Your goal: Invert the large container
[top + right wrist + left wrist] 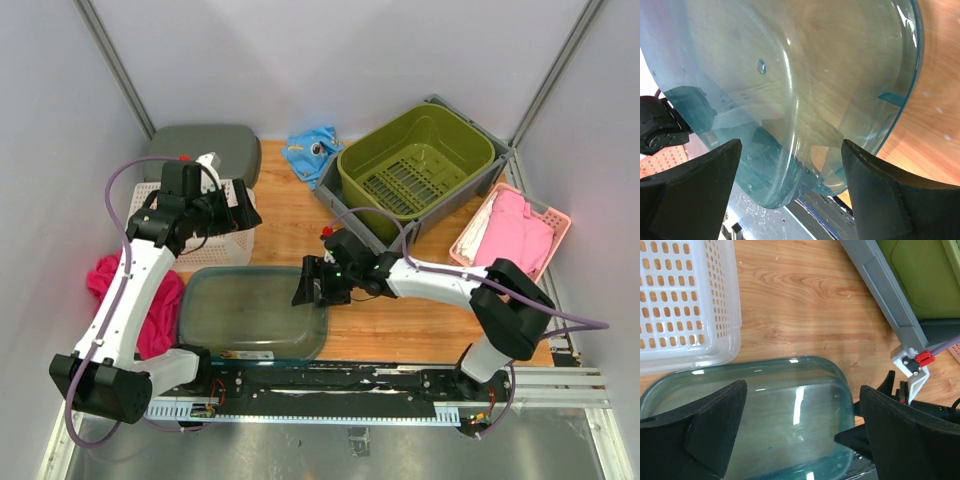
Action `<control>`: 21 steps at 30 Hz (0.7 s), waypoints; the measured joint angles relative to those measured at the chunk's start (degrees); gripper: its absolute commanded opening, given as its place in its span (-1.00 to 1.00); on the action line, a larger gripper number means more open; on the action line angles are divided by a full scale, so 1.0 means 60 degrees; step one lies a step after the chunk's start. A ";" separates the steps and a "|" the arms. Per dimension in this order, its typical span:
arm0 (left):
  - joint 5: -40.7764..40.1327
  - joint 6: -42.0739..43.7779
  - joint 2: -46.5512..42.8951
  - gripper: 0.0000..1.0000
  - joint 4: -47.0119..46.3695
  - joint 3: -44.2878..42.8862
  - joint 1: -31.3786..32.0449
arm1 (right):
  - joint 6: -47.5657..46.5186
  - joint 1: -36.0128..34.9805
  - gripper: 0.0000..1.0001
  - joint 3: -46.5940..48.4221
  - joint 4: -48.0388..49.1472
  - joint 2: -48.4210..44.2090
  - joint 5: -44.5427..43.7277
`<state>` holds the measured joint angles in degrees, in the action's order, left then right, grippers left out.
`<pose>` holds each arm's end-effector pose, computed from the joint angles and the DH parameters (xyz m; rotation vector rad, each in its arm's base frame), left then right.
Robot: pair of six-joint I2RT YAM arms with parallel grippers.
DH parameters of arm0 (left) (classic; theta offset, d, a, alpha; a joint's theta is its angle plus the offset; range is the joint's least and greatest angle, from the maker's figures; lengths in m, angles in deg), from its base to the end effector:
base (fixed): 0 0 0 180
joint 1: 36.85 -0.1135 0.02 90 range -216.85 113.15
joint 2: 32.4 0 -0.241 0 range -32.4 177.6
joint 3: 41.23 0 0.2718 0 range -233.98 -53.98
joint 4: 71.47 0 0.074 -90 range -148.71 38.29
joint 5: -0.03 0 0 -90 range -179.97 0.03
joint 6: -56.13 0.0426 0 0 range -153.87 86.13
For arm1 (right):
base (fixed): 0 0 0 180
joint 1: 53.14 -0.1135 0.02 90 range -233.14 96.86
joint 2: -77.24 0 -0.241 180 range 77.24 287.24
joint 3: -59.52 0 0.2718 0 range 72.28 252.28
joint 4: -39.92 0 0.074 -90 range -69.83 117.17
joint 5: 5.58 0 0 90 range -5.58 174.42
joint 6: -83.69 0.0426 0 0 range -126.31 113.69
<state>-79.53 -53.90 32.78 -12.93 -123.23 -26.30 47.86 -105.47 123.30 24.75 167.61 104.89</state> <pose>0.2596 -0.0562 0.3338 -0.0975 2.3304 -0.4808 0.2018 0.2858 0.1570 -0.1709 2.6418 1.2317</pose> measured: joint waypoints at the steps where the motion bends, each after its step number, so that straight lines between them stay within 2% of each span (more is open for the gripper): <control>1: -0.0004 0.0000 0.0011 0.98 0.0015 -0.0033 0.0011 | -0.0033 -0.0117 0.63 0.0175 0.0000 0.0135 0.0007; 7: 0.0000 -0.0040 0.0178 0.98 0.0015 -0.0208 0.0076 | -0.0113 -0.0550 0.63 0.0892 0.0280 0.0612 0.0463; 12: -0.0018 -0.0127 0.0452 0.98 0.0040 -0.0273 0.0357 | -0.0404 -0.0696 0.70 0.0947 0.0237 0.0401 0.0739; 17: -0.0186 -0.0160 0.0798 0.98 0.0029 -0.0699 0.0790 | -0.1158 -0.0364 0.73 0.0375 -0.0878 -0.1268 -0.0138; 21: -0.0699 -0.0208 0.1450 0.98 -0.0062 -0.1461 0.1789 | -0.1781 0.0605 0.73 -0.0018 -0.2255 -0.3126 -0.1621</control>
<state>-83.73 -55.15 41.48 -13.31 -132.00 -15.57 37.17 -101.85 123.19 11.22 148.85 95.17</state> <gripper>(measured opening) 0.991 0.865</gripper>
